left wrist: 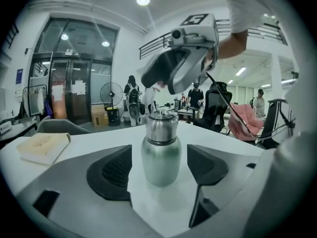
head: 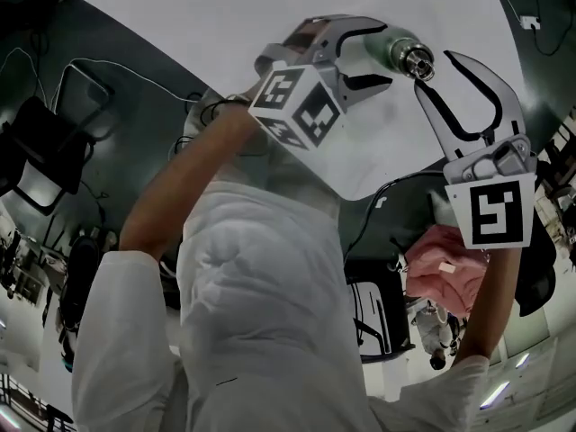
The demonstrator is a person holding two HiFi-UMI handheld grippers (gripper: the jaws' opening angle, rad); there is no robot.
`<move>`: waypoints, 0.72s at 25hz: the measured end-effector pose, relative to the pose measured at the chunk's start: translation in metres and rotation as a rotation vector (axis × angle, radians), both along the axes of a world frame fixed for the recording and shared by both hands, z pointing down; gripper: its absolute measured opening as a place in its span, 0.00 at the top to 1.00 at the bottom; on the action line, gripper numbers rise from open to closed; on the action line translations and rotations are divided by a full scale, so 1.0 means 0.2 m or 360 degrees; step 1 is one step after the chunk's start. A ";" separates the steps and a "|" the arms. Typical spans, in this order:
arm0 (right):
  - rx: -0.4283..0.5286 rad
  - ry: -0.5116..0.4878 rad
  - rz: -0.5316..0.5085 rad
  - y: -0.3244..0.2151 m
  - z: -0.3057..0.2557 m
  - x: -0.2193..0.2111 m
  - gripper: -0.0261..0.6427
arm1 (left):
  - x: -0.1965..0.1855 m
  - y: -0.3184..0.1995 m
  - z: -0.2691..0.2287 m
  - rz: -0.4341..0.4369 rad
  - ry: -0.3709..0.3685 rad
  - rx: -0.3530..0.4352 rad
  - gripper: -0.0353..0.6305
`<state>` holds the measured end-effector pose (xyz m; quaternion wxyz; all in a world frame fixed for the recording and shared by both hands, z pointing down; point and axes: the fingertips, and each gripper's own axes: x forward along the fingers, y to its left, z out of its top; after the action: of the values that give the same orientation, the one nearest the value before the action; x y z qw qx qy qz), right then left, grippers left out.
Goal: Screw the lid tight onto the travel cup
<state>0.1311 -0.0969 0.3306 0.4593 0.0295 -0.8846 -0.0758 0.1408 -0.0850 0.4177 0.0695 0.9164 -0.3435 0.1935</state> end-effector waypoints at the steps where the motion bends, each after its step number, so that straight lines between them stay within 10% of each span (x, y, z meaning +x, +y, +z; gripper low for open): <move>1: -0.0005 0.0025 -0.0049 0.00 0.02 0.00 0.68 | 0.00 -0.01 0.02 0.0008 0.0004 0.0012 0.46; 18: 0.0048 0.0579 -0.1195 0.08 0.19 0.05 0.61 | 0.18 -0.10 0.11 0.0146 0.0103 0.0067 0.42</move>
<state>0.1411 -0.0799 0.3683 0.5481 -0.3023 -0.7371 -0.2548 0.1763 -0.1060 0.4403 0.0523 0.9382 -0.3026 0.1593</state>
